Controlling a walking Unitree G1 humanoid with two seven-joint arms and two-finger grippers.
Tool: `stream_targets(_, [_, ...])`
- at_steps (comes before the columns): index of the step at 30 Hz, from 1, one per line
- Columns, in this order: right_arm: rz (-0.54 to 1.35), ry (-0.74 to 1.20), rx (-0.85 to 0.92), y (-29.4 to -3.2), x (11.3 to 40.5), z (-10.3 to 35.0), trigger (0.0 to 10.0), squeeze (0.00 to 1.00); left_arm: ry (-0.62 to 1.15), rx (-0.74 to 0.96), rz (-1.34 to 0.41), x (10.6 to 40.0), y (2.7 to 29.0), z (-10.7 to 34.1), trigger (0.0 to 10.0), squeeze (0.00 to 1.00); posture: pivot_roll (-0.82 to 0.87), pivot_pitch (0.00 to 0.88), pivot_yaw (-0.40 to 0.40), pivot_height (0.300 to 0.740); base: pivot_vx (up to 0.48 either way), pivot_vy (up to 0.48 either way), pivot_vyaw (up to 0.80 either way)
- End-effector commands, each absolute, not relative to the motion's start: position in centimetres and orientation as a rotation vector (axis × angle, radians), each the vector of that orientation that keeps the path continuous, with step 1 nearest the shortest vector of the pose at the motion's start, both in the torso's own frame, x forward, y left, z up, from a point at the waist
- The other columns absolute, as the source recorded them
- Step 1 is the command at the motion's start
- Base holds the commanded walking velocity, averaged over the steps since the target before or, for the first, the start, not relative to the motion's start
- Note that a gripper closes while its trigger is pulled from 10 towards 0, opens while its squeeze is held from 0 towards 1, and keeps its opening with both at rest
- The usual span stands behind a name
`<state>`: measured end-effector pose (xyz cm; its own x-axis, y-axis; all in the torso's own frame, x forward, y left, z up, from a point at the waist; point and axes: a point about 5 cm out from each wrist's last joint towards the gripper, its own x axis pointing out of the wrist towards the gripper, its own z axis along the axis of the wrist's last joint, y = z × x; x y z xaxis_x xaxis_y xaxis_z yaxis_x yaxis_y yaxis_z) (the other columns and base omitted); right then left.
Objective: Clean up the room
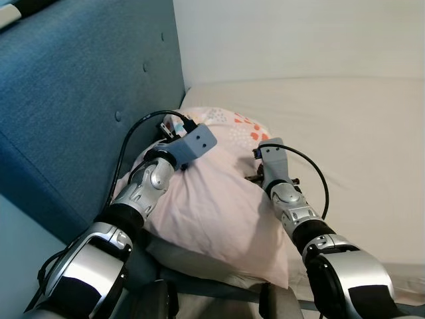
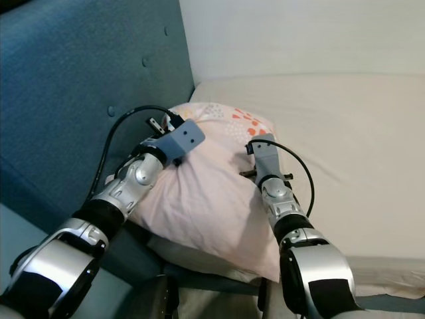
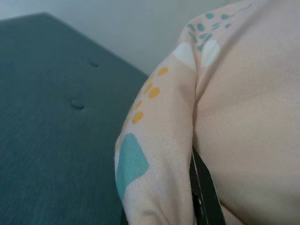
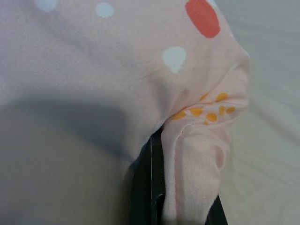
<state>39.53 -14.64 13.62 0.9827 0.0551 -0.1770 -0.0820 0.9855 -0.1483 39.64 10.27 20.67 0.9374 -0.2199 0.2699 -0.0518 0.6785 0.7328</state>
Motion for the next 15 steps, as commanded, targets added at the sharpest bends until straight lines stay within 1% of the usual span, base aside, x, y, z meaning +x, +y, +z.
stream_targets(1, [0.088, 0.178, -0.105, -14.2, 39.3, 13.2, 10.0, 0.0, -0.37, 0.766, 0.043, 39.8, 12.1, 21.6, 10.0, 0.0, 0.16, 0.183, 0.034, 0.597, 0.0, 0.0, 0.0])
stream_targets(2, [0.126, 0.13, -0.096, -13.3, 39.6, 14.0, 10.0, 0.0, -0.375, 0.749, 0.054, 39.7, 12.0, 21.6, 10.0, 0.0, 0.15, 0.183, 0.036, 0.597, 0.0, 0.0, 0.0])
stream_targets(5, [0.154, 0.098, -0.097, -12.7, 39.7, 14.5, 10.0, 0.0, -0.386, 0.737, 0.063, 39.7, 12.0, 21.7, 10.0, 0.0, 0.15, 0.181, 0.038, 0.597, 0.0, 0.0, 0.0])
stream_targets(7, [0.217, 0.038, -0.142, -11.1, 40.1, 16.1, 10.0, 0.0, -0.429, 0.712, 0.04, 39.4, 11.5, 22.1, 10.0, 0.0, 0.16, 0.186, 0.035, 0.597, 0.0, 0.0, 0.0])
stream_targets(10, [0.232, 0.022, -0.184, -10.5, 40.3, 16.7, 10.0, 0.0, -0.453, 0.712, 0.012, 39.2, 11.3, 22.2, 10.0, 0.0, 0.17, 0.186, 0.026, 0.597, 0.0, 0.0, 0.0])
stream_targets(11, [0.236, 0.013, -0.241, -10.2, 40.5, 17.2, 10.0, 0.0, -0.479, 0.718, -0.007, 38.8, 11.3, 22.4, 10.0, 0.0, 0.18, 0.189, 0.021, 0.597, 0.0, 0.0, 0.0])
stream_targets(12, [0.223, 0.007, -0.289, -10.2, 40.6, 17.4, 10.0, 0.0, -0.502, 0.73, -0.017, 38.5, 11.5, 22.5, 10.0, 0.0, 0.18, 0.192, 0.013, 0.597, 0.0, 0.0, 0.0])
stream_targets(15, [0.194, 0.002, -0.336, -10.3, 40.7, 17.7, 10.0, 0.0, -0.525, 0.75, -0.01, 38.1, 12.1, 22.7, 10.0, 0.0, 0.19, 0.192, 0.008, 0.597, 0.0, 0.0, 0.0])
